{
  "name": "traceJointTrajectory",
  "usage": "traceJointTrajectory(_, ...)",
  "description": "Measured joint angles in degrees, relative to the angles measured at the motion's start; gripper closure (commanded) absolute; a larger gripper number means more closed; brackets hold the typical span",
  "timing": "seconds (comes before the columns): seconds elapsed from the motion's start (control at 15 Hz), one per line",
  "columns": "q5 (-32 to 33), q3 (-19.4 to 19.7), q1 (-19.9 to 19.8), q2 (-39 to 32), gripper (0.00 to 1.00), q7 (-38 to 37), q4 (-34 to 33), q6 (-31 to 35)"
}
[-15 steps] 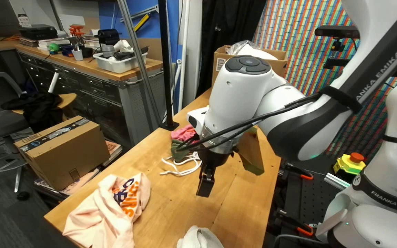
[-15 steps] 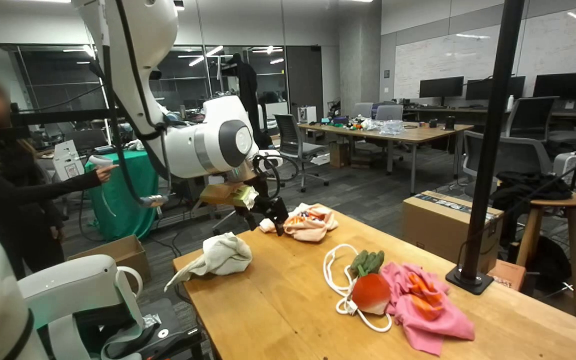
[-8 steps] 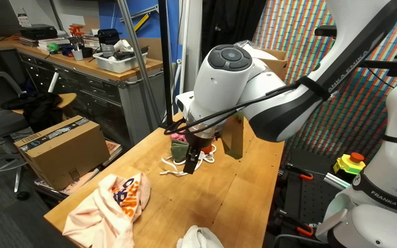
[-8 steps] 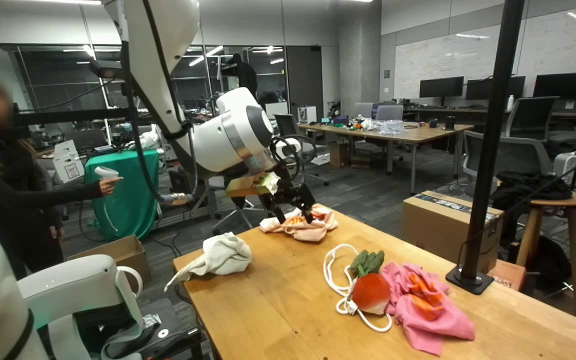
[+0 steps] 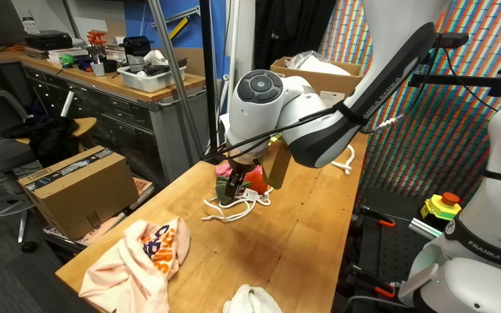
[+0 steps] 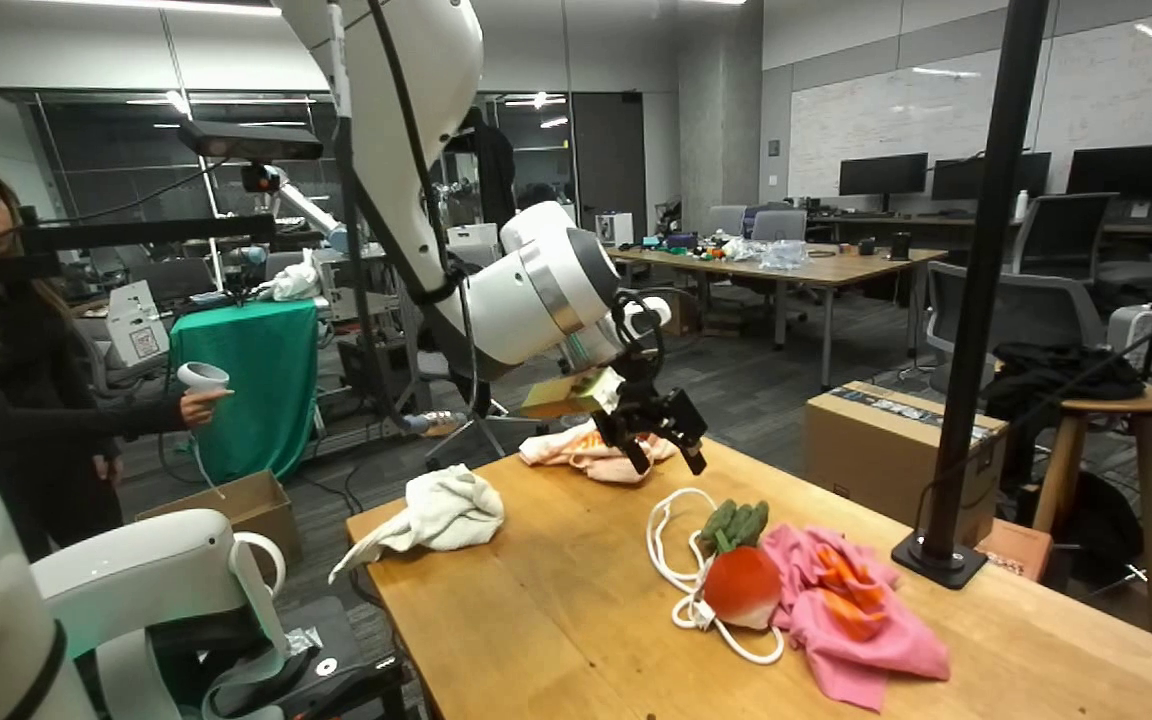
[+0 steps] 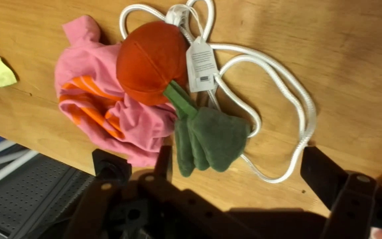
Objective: Separate the things on the heap
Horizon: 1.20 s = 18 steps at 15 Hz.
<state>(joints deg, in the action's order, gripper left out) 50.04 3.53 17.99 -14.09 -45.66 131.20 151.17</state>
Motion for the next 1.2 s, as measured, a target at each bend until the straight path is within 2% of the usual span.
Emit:
traceJointTrajectory(0.2,-0.01,1.61,-1.93,-2.62,0.0,-0.72,-2.27,-0.01)
traceJointTrajectory(0.67,-2.49,1.66,-8.27,-6.06,0.0,-1.17,-3.42,-0.1)
traceJointTrajectory(0.93,-8.38,1.52,-9.2,-7.68,0.0,-0.68,-3.24,-0.15)
traceJointTrajectory(1.13,-10.4,1.63,-9.19,-8.61,0.0,-0.61,-3.26,-0.15)
traceJointTrajectory(1.2,-10.75,1.77,-9.19,-8.86,0.06,-0.61,-3.26,-0.15)
